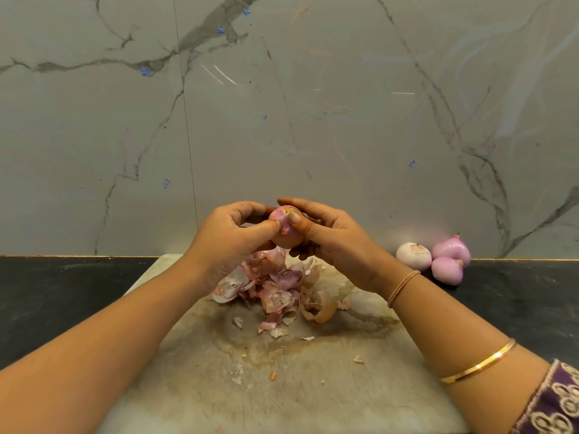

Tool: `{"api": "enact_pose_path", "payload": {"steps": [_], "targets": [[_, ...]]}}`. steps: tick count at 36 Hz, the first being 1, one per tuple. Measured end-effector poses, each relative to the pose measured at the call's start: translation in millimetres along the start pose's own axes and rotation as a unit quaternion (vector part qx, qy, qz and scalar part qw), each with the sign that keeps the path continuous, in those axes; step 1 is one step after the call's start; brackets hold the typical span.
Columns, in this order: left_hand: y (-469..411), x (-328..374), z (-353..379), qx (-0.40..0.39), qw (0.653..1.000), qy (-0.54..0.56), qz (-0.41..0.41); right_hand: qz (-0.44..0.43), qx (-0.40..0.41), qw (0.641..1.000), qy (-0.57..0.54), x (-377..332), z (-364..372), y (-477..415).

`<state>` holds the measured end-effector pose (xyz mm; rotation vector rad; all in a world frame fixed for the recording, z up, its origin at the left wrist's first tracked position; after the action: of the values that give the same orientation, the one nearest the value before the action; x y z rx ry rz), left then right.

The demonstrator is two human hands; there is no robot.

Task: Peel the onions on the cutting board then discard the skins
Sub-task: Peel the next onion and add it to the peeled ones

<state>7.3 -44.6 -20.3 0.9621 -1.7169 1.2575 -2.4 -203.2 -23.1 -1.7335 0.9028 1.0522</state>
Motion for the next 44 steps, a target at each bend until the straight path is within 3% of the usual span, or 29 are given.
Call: {"api": "enact_pose_path", "payload": {"steps": [11, 17, 33, 44], "targets": [[-0.5, 4.4, -5.2, 0.014, 0.999, 0.011, 0.029, -0.006, 0.002, 1.000, -0.025, -1.2, -1.2, 0.3], [1.8, 2.0, -0.7, -0.022, 0.999, -0.027, 0.031, 0.002, 0.009, 1.000, -0.009, 0.7, -3.1, -0.3], [2.7, 2.9, -3.0, 0.042, 0.994, -0.070, 0.066, 0.006, 0.026, 0.998, -0.052, -1.7, -2.7, 0.1], [6.0, 8.2, -0.4, 0.077, 0.980, -0.121, 0.138, -0.001, 0.047, 0.999, 0.016, -2.7, -1.3, -3.0]]}}
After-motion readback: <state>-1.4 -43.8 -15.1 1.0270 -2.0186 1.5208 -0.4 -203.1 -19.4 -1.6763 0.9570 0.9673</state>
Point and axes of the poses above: each hand's wrist, its own y-axis away from the middle knuckle, its own z-axis out of the palm, x = y × z, the point moved 2 cm from there along -y, towards the middle knuckle, and after that the axes turned 3 degrees about -x, right-handed, at the moved point
